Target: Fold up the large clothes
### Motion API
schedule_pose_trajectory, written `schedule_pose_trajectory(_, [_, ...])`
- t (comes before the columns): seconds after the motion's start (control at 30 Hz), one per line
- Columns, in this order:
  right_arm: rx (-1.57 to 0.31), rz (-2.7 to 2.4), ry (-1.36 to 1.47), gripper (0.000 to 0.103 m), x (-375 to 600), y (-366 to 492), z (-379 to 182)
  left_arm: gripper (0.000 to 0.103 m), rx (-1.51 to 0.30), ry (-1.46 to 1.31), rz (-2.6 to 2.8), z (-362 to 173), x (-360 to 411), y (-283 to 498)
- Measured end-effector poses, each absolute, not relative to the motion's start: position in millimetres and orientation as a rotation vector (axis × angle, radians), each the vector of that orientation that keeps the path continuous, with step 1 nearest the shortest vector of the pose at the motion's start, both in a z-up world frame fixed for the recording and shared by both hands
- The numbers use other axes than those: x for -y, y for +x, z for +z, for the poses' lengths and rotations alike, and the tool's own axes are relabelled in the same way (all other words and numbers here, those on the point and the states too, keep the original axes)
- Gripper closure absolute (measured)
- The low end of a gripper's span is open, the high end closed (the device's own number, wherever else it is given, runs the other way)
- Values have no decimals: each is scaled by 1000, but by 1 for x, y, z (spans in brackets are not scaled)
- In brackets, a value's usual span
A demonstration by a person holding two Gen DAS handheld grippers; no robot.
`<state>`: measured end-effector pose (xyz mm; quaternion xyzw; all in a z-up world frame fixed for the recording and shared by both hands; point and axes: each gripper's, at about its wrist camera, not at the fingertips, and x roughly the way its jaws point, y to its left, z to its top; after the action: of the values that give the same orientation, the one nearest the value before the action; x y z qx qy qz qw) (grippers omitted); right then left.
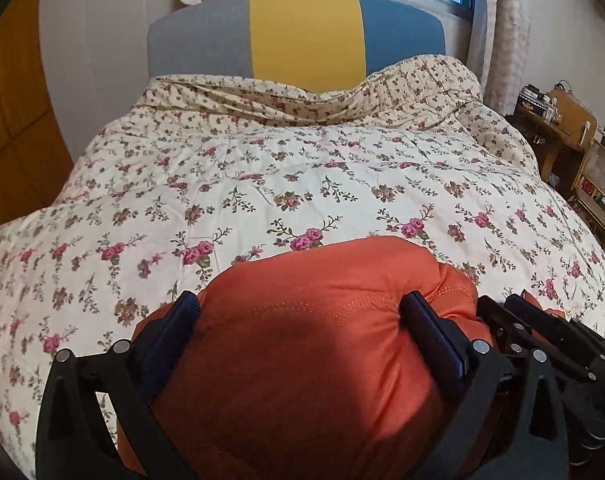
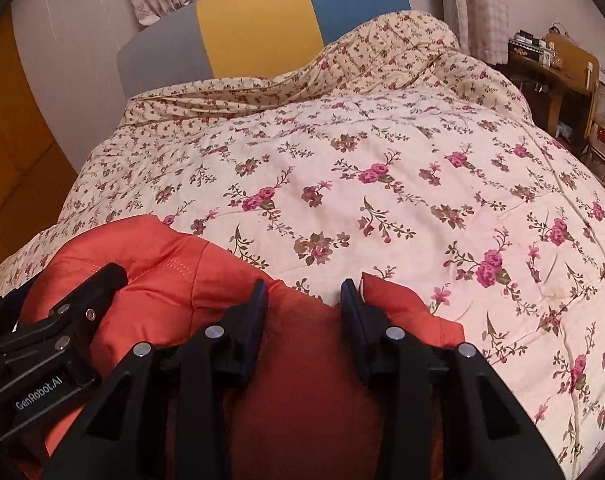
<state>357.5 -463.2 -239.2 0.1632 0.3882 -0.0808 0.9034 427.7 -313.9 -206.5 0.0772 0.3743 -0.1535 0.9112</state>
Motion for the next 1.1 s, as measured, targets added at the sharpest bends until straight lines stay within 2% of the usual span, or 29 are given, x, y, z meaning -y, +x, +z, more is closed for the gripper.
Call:
schedule_pose_trajectory(0.33, [-754,-141,320,62,455,314,-213,3,-737,185,-354,-181,298,381])
schedule_pose_trajectory(0.43, [-711,-131,312,54,446,287,-203,3,-741,129,-368,-173,285,358])
schedule_pose_trajectory(0.63, [-640,-154,267,54,438,270,-219,3,-583,150,-343,-192,288,319])
schedule_pose_trajectory(0.9, [-646,-158,293,53,442,272,-220,3,-558,167,-337,-198,293,323])
schedule_pose_trajectory(1.03, [-617,-166,297,34,441,243,-205,3,-608,104,-404,-187,276,320])
schedule_pose_trajectory(1.07, [-614,-166,306,24,442,235,-202,3,-633,82,-423,-182,268,318])
schedule_pose_trajectory(1.1, [-611,-159,327,21,443,224,-200,3,-648,66,-431,-180,262,316])
